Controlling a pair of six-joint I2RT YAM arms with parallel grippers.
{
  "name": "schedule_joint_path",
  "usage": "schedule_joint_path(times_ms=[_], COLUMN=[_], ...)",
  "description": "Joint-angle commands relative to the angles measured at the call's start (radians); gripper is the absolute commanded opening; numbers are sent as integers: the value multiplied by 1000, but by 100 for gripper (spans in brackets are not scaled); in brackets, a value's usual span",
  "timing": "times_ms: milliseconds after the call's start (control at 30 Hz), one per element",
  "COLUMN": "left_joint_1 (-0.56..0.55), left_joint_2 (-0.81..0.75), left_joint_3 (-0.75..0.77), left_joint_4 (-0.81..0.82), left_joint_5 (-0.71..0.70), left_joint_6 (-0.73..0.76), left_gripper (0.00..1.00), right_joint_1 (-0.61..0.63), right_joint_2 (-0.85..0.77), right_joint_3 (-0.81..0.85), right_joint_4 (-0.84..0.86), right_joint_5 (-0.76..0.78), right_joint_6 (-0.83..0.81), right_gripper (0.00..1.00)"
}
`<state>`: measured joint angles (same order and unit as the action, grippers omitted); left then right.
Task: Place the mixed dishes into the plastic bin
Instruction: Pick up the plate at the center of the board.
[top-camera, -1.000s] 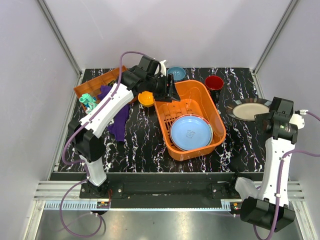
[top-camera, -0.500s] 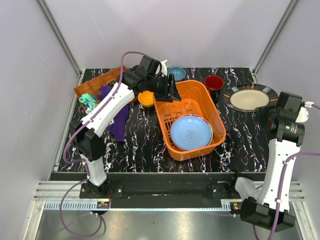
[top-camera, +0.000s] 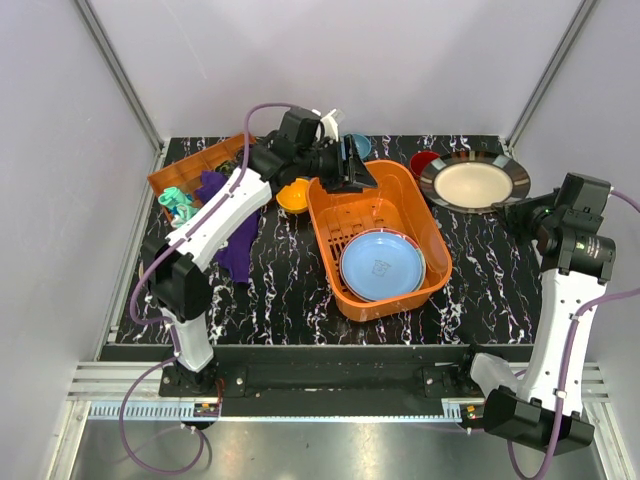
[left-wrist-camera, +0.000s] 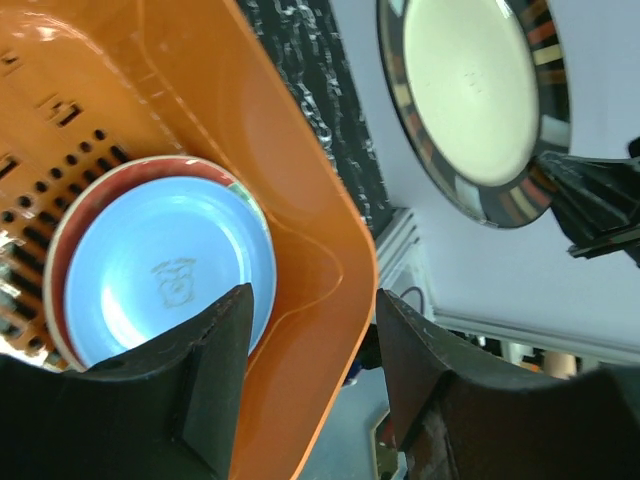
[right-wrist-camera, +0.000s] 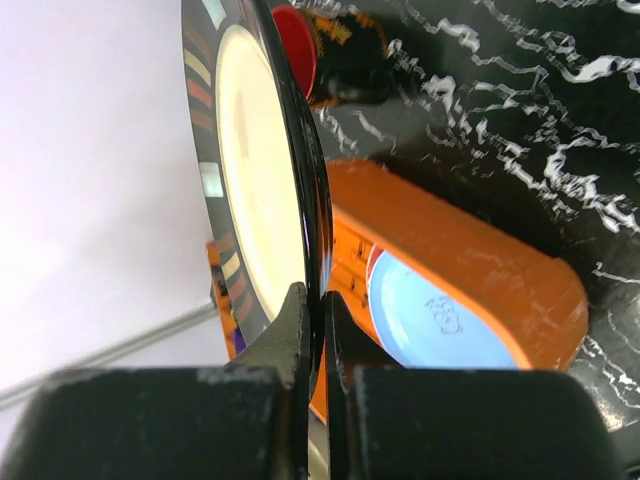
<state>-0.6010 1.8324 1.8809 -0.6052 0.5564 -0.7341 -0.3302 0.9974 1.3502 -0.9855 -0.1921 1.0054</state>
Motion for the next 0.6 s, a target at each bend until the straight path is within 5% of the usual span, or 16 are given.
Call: schedule_joint_path(times_ms=[0,567], left_joint_1=[6,3], left_joint_2=[-25,-25], left_joint_3=[-68,-203], left_joint_4=[242,498], left_joint_5=[94,112], left_joint_6=[-125,-320], left_gripper=[56,56], right_joint_1=[-4,-4], right_joint_2=[-19,-25], right_joint_3=[84,49], right_joint_4=[166,223], right_joint_5=[-167,-409], right_joint_6=[6,4], right_gripper=[0,0])
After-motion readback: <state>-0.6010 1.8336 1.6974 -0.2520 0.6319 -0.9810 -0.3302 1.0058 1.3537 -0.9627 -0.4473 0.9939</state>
